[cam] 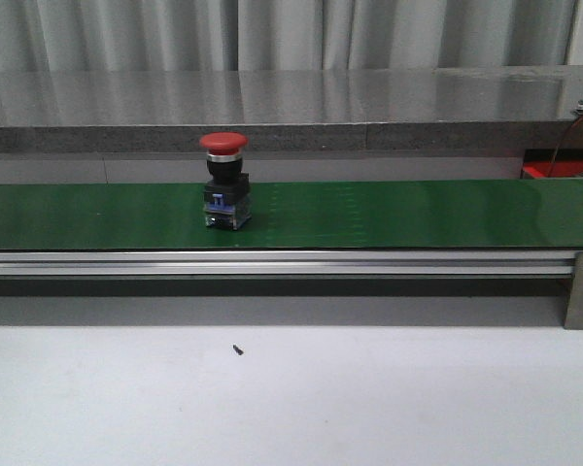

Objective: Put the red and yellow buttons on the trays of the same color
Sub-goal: 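Grasp another red button from the table and set it on the belt, then move the right gripper over the leading red button and grasp it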

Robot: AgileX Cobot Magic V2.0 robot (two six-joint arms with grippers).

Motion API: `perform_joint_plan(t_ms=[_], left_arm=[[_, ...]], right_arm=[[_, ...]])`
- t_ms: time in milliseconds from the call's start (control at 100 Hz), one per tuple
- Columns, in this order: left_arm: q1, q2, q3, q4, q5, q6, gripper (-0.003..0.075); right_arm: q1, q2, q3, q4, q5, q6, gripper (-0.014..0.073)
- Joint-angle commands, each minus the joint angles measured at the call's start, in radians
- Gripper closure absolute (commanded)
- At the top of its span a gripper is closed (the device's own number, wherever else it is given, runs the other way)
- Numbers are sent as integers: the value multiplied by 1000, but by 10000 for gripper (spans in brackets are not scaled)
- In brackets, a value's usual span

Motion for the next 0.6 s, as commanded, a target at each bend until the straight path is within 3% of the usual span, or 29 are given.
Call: perform_joint_plan(t_ms=[0, 440, 590], left_arm=[[-5, -71, -26, -57, -53, 30, 108], [-79, -339, -21, -70, -72, 75, 92], [-118, -465, 43, -70, -95, 75, 122]], right_arm=[[2, 3, -26, 17, -72, 0, 690], [2, 3, -26, 9, -94, -13, 690], [2, 3, -26, 7, -143, -16, 690]])
